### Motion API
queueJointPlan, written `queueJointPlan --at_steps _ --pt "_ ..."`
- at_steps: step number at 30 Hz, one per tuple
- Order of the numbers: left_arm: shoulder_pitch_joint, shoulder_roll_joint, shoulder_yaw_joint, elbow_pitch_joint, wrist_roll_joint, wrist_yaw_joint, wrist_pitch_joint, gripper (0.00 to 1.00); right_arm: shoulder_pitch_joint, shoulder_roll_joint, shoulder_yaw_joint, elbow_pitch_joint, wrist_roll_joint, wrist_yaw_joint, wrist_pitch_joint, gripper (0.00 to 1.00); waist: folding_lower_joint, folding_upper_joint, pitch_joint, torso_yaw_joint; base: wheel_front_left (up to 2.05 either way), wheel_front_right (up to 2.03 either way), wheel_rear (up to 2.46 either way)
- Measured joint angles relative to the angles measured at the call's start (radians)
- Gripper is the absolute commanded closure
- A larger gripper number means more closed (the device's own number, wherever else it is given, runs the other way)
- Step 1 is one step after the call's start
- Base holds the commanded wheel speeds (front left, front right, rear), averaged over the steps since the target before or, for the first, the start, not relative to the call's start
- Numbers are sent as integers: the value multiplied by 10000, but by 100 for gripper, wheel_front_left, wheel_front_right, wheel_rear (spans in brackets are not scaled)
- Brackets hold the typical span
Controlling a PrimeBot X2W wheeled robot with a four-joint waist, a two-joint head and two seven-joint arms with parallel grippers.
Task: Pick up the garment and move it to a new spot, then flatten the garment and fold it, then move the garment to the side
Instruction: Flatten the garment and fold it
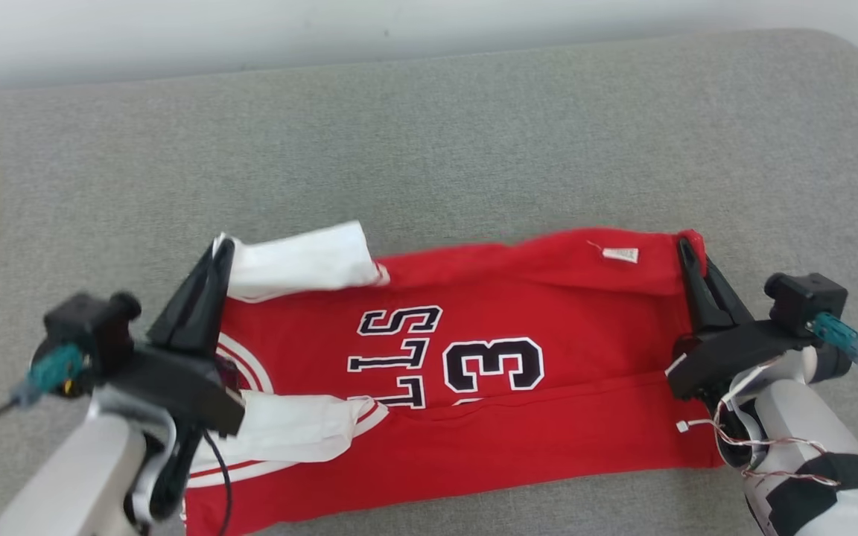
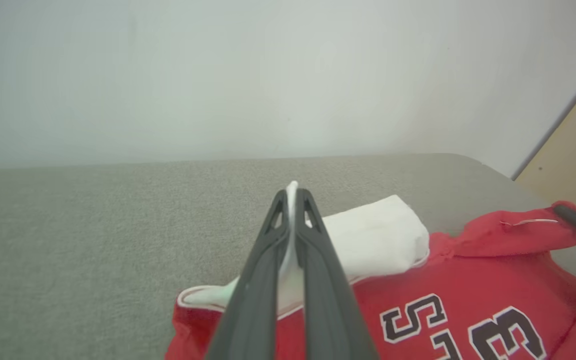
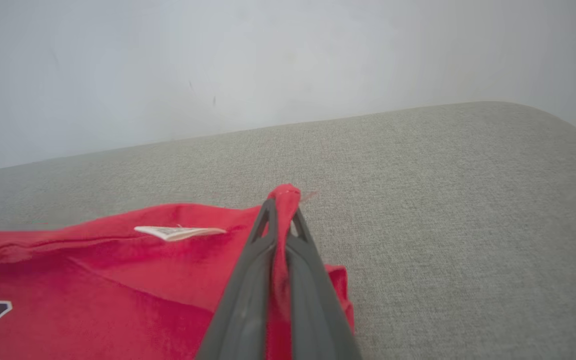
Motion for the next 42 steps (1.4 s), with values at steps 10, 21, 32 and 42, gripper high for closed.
queueJointPlan --at_steps 10,21,32,42 --pt "2453 -857 1546 -1484 901 65 -2 100 1044 61 -1085 -859 -146 0 0 100 1 0 -139 340 0 0 0" --pt "3858 -1701 2479 -658 1858 -282 0 7 2491 -46 -1352 -1793 159 0 -2 0 1 0 -571 375 0 0 0" --pt "4552 -2566 4103 -1083 3776 -370 -2 0 2968 -224 -1388 -2401 295 0 -2 0 2 0 -980 396 0 0 0" --pt "5470 -3507 5845 -1603 5480 -462 -2 0 2719 -63 -1672 -309 301 0 401 0 1 -1 -1373 713 0 0 0"
